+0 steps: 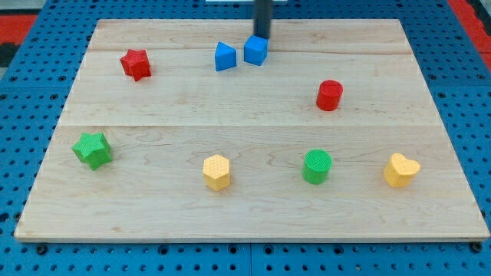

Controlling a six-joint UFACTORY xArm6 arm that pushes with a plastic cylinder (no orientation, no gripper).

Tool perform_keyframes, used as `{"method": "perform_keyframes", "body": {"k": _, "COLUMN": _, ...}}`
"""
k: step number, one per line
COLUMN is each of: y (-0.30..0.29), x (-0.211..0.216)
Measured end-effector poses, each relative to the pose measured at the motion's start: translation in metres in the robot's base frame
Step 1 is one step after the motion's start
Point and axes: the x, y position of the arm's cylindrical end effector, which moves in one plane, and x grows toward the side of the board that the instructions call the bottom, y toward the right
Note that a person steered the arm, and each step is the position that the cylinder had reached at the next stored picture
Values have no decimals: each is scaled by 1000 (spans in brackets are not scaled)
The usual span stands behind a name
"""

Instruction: Separate the two blue blocks

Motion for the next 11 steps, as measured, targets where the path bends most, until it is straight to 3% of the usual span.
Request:
{"method": "perform_keyframes", "body": {"k": 1, "y": -26, "x": -8}}
{"method": "perform_keyframes", "body": {"k": 2, "y": 27, "x": 27}}
{"method": "perform_keyframes", "body": {"k": 3, "y": 12, "x": 39}}
{"method": "perform_keyframes", "body": {"k": 4, "y": 10, "x": -6}}
{"method": "perform_keyframes", "body": {"k": 5, "y": -38, "x": 27}}
{"method": "perform_keyframes", "body": {"k": 6, "y": -38, "x": 76}}
{"method": "perform_keyframes", "body": {"k": 7, "y": 8, "x": 106}}
{"method": "perform_keyframes", "body": {"k": 8, "y": 15, "x": 147}}
{"method": "perform_keyframes", "body": {"k": 10, "y": 6, "x": 112}}
{"method": "perform_keyframes", "body": {"k": 11, "y": 86, "x": 101}}
